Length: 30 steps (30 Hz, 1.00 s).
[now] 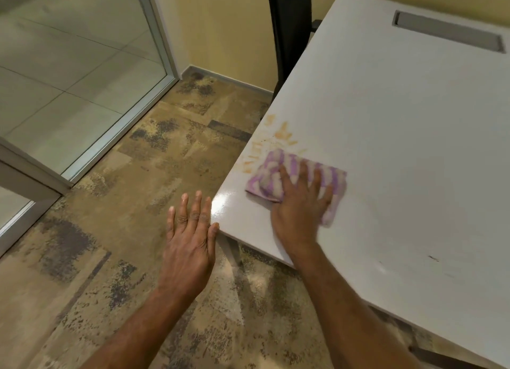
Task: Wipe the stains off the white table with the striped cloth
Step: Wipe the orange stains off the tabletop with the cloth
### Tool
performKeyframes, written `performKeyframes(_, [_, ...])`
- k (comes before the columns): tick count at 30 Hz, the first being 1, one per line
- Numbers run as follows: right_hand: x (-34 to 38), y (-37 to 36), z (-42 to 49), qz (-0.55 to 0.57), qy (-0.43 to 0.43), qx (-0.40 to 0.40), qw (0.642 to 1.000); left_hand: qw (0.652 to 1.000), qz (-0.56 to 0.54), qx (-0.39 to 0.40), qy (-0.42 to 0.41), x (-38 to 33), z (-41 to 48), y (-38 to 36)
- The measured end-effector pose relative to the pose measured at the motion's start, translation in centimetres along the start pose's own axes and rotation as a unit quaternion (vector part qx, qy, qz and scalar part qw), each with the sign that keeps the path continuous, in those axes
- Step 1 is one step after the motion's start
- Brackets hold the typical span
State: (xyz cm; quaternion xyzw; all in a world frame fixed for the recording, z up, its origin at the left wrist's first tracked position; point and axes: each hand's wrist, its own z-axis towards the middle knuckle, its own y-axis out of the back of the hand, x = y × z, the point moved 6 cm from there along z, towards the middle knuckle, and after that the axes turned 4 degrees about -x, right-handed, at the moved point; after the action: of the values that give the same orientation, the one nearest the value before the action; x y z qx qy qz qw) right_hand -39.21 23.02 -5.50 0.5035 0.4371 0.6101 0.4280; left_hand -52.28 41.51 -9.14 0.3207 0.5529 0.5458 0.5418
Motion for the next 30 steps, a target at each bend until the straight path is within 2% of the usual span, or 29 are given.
performKeyframes(4, [1.7,-0.6,-3.0,0.017,0.080,0.030,0.996,1.000,0.008,-0.001,-0.006,0.2,0.0,0.0])
performKeyframes(7, [0.7,0.1,-6.5,0.038,0.114,0.024,0.992,1.000,0.016,-0.004,-0.009,0.1,0.1,0.0])
performKeyframes(11, [-4.0,2.2,-9.5,0.097,0.051,0.018,0.994,1.000,0.021,0.002,-0.009,0.0,0.2,-0.1])
performKeyframes(16, [-10.2,4.2,-10.9,0.057,-0.046,-0.024,0.997,1.000,0.010,0.006,0.003,0.1,0.2,0.1])
performKeyframes(20, [-11.4,3.9,-9.3,0.045,-0.104,-0.008,0.994,1.000,-0.001,-0.002,0.015,-0.5,0.2,0.8])
performKeyframes(22, [-10.7,3.4,-8.6,0.039,-0.103,0.006,0.994,1.000,-0.015,0.001,0.017,-0.8,0.3,1.0])
performKeyframes(27, [-11.1,4.2,-11.0,0.059,-0.027,0.018,0.998,0.999,-0.027,-0.006,0.016,-1.3,0.4,1.1])
performKeyframes(30, [-14.3,5.3,-13.3,0.057,-0.082,-0.020,0.995,0.999,-0.034,-0.017,0.020,-1.4,0.4,0.8])
